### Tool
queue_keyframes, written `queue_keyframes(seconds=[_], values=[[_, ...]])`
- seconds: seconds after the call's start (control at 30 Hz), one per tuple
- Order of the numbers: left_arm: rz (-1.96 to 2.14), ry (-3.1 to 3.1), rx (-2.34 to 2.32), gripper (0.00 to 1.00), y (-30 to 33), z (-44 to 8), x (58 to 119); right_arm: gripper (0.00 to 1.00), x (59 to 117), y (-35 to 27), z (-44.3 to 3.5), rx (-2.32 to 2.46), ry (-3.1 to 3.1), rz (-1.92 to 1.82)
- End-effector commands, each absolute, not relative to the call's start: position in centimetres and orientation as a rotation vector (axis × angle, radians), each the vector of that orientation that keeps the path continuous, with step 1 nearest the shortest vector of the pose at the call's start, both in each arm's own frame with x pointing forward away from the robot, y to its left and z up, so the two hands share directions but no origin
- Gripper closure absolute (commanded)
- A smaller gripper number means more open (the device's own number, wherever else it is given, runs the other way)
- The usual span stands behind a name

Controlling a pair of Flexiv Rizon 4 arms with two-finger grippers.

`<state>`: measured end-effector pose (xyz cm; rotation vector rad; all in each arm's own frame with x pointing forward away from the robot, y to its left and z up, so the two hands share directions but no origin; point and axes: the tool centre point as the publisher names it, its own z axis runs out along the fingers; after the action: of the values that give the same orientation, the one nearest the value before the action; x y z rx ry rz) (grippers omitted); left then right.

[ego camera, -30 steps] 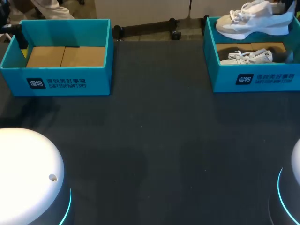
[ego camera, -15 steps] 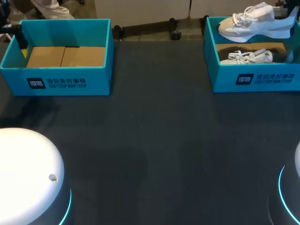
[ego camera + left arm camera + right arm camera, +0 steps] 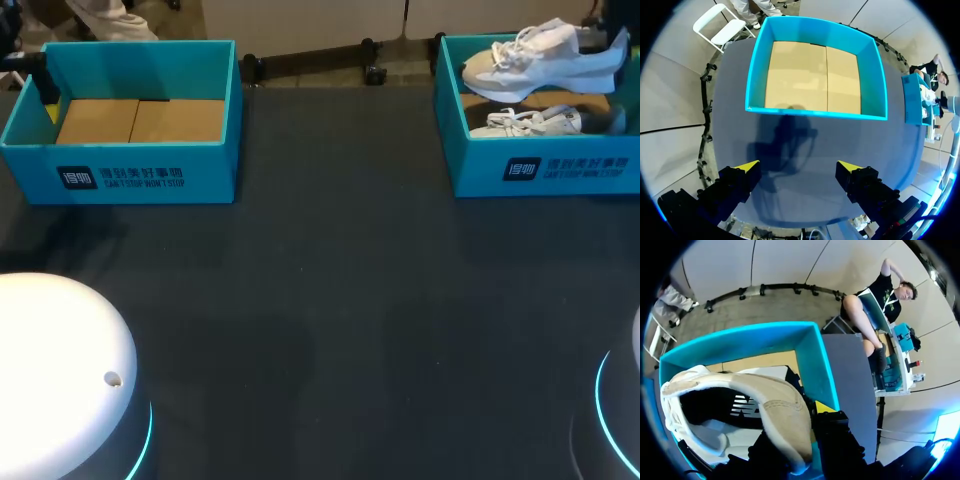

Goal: Take the shoe out of the shoebox, open the shoe tongue, remove and reinsert the insole, then place the shoe into the shoebox

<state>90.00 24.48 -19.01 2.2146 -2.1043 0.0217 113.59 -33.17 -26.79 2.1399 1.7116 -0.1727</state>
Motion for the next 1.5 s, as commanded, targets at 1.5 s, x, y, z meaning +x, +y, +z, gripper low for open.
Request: queue_keyframes(seconds=[1.5], values=[[0.017,-2.105,2.215,0.0,24.5,-19.0,90.0,1.0,115.6,-33.4,-35.2,2.208,1.811,-0.255]])
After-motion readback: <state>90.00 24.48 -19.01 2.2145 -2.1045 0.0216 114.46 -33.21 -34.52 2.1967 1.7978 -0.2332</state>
